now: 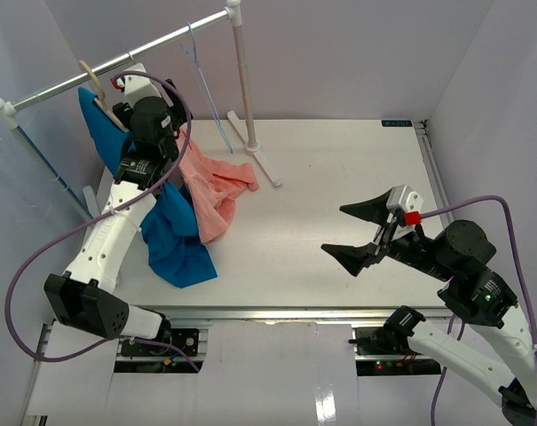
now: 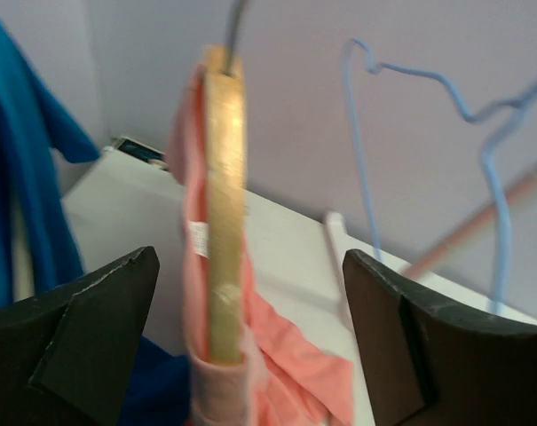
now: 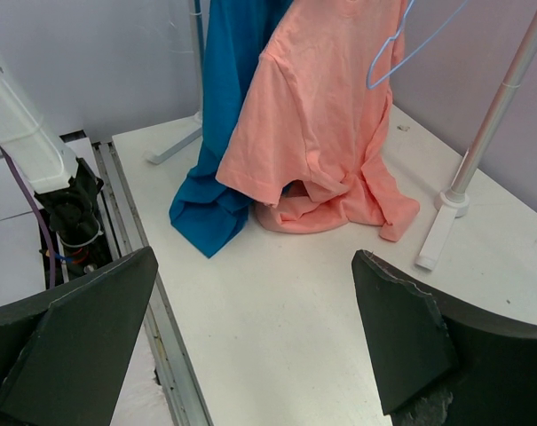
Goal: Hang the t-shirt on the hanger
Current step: Place the hanger at the clothesline, then reset both arms
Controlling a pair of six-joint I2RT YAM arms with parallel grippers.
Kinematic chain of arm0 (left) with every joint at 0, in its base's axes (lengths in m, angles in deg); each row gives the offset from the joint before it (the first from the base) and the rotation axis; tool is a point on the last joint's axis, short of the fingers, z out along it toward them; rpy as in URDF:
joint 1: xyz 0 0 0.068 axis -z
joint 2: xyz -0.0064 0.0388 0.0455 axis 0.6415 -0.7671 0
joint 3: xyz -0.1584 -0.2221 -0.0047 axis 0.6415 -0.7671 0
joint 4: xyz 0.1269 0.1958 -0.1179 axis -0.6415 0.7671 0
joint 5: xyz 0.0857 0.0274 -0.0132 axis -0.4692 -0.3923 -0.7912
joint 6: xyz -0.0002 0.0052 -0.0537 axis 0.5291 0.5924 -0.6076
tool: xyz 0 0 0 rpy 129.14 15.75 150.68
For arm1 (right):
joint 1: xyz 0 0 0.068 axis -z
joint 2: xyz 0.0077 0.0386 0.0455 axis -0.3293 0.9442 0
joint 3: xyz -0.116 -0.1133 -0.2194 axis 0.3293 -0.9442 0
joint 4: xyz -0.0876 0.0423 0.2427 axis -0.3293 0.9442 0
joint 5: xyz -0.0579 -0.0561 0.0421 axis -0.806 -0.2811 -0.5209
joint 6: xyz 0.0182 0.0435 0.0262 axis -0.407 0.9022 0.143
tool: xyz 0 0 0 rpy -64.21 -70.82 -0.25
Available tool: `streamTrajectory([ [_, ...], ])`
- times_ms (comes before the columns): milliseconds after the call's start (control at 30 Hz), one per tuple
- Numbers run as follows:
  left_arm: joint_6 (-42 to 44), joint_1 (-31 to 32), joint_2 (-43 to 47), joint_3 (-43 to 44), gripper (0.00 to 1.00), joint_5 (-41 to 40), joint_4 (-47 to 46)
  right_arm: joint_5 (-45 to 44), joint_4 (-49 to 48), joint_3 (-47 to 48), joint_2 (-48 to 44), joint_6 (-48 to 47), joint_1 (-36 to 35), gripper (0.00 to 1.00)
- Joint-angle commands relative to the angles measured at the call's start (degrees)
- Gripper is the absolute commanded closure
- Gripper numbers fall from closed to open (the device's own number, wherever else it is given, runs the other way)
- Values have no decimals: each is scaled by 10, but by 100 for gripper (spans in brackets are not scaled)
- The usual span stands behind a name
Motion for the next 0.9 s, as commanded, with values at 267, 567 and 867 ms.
streamTrajectory([
  [267, -51, 17, 129, -52, 2, 431, 35, 5, -33, -6, 27, 29, -2, 10],
  [567, -43, 154, 138, -101, 2, 338, 43, -24, -24, -6, 53, 41, -2, 10],
  [867, -74, 280, 199, -262, 2, 315, -36, -138, -17, -22, 63, 68, -2, 10],
])
